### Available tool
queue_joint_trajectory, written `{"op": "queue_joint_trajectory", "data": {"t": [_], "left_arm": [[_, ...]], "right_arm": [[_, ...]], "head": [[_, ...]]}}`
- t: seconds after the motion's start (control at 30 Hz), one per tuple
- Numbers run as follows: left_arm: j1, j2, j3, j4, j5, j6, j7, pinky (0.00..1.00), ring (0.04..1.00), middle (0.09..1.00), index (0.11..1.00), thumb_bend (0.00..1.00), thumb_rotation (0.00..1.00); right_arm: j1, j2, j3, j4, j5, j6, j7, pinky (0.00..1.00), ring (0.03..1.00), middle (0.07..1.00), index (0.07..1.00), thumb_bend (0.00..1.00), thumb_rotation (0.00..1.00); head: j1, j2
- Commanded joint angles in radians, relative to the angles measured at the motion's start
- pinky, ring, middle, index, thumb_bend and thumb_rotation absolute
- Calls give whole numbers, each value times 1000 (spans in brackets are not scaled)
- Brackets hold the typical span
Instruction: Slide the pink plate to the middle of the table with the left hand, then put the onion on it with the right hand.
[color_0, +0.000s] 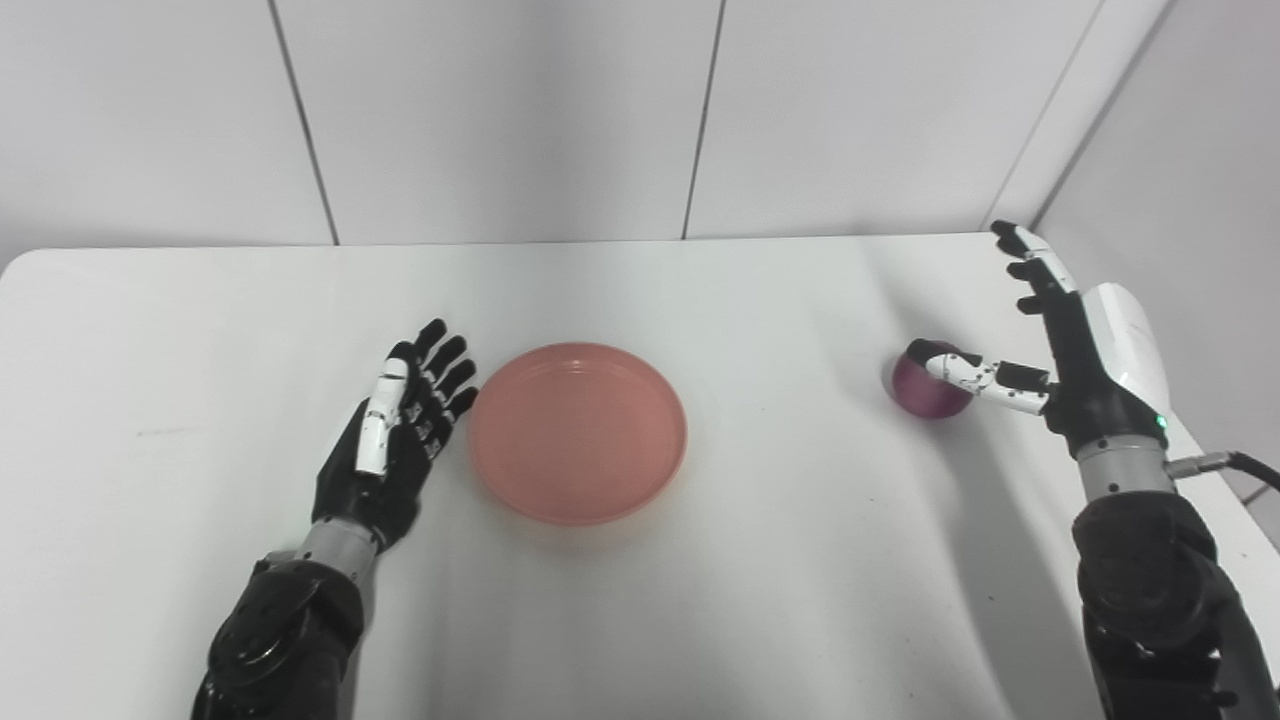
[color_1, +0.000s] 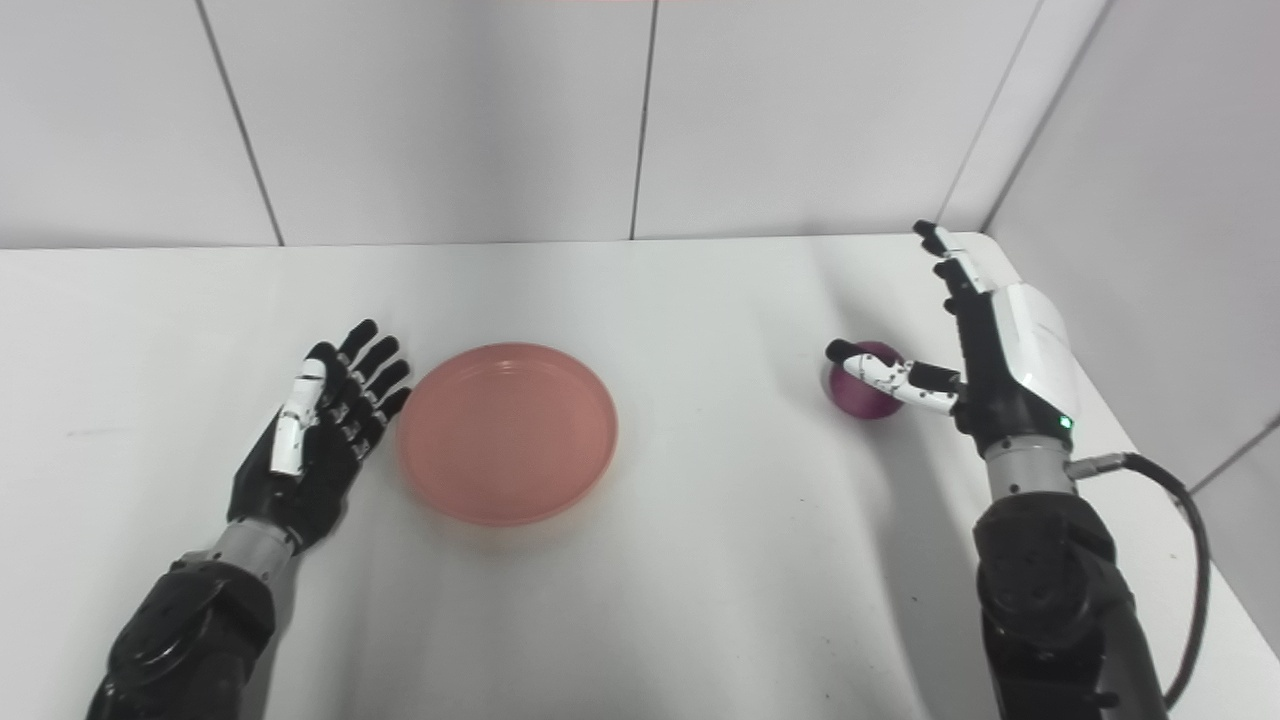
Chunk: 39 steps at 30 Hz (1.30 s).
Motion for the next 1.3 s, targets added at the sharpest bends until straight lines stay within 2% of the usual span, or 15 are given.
{"op": "queue_joint_trajectory", "data": {"t": [0.0,0.37,0.73,0.93,1.13,1.27], "left_arm": [[4,14,0,7,-5,-5,-13,955,968,973,958,496,1000],[5,30,2,18,-17,-23,-39,961,976,981,967,507,1000],[9,38,8,19,-34,-17,-47,951,966,975,963,513,1000],[9,44,11,27,-32,-23,-52,962,968,976,966,525,1000],[10,45,12,33,-35,-21,-57,960,970,979,969,511,1000],[13,47,13,34,-34,-24,-58,959,967,976,968,515,1000]], "right_arm": [[-11,-34,-16,-5,-9,12,0,754,853,891,904,1000,366],[-10,-59,-7,81,-30,76,32,762,852,888,895,1000,349],[-27,-65,12,192,-32,87,46,777,867,899,908,1000,387],[-41,-65,33,254,-18,54,8,760,853,885,897,1000,416],[-60,-57,38,320,38,11,-30,770,854,881,890,1000,390],[-77,-58,60,349,50,5,-37,778,855,878,899,1000,429]], "head": [[-4,-2],[-22,-6],[-29,-15],[-34,-20],[-35,-23],[-35,-23]]}}
